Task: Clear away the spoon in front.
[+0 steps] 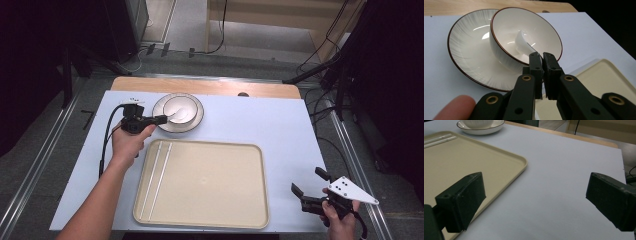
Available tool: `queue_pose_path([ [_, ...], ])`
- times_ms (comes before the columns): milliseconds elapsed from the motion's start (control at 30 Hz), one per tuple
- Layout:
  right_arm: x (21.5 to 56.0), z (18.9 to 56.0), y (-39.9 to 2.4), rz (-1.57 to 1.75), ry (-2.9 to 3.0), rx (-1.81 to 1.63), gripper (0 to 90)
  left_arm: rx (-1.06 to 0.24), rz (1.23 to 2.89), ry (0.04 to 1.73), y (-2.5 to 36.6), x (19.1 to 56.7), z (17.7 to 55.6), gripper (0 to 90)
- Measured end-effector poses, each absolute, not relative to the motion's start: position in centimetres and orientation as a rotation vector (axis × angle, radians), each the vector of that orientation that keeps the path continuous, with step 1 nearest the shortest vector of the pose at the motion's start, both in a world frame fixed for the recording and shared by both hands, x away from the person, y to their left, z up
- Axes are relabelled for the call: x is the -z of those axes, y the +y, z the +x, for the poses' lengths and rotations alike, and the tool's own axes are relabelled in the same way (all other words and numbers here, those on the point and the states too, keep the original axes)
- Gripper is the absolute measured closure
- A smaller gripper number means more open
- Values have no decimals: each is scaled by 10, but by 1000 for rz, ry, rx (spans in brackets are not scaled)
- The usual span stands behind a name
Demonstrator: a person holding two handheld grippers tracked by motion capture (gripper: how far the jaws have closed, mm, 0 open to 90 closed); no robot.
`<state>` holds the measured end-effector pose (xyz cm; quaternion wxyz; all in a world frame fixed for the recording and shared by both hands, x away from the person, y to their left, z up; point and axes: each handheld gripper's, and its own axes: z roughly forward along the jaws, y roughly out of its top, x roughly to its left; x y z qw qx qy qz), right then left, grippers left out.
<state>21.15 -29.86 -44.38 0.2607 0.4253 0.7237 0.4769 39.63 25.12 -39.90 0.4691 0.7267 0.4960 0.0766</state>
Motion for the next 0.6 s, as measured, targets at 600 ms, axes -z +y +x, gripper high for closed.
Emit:
queue_pose_path([
  [600,443,213,-296,1140,1962,-1296,26,-262,1719,1178,249,386,369,874],
])
